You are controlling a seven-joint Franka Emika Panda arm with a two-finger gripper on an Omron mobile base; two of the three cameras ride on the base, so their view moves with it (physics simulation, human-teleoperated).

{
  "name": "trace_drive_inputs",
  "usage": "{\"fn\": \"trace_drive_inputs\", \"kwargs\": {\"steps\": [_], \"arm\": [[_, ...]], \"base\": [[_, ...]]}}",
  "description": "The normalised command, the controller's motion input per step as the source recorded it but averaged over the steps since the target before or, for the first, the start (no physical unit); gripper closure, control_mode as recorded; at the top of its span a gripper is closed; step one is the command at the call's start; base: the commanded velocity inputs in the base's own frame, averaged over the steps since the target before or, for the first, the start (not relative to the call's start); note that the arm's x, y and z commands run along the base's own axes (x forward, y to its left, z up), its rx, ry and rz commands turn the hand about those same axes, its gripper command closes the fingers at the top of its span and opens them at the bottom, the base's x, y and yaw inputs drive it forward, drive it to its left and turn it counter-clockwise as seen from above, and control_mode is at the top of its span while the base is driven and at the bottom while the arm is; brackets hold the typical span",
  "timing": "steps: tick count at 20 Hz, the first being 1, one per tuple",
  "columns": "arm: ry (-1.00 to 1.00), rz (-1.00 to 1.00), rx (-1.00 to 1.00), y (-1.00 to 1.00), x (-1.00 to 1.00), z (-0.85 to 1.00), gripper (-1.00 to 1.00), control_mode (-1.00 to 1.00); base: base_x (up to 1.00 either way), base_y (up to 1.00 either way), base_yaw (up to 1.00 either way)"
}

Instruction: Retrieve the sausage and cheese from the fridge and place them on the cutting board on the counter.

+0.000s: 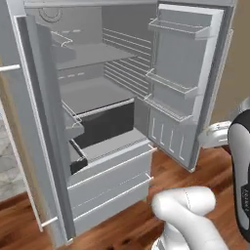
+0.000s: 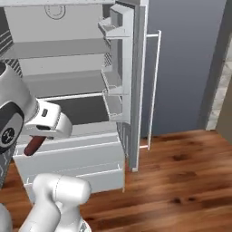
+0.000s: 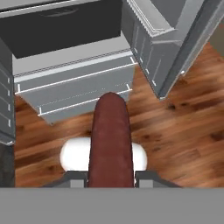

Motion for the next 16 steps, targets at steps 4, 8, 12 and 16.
{"fn": "trace_drive_inputs", "kwargs": {"steps": [4, 8, 12, 16], "arm": [[0.00, 0.00, 0.00, 0.00, 0.00, 0.00, 1.00, 1.00], [0.00, 0.00, 0.00, 0.00, 0.00, 0.00, 1.00, 1.00], [0.00, 0.00, 0.00, 0.00, 0.00, 0.00, 1.00, 1.00], [0.00, 0.00, 0.00, 0.00, 0.00, 0.00, 1.00, 1.00]], "base": [[-0.10, -0.30, -0.88], [0.00, -0.46, -0.89], [0.00, -0.54, -0.87], [0.13, -0.67, -0.77]]}}
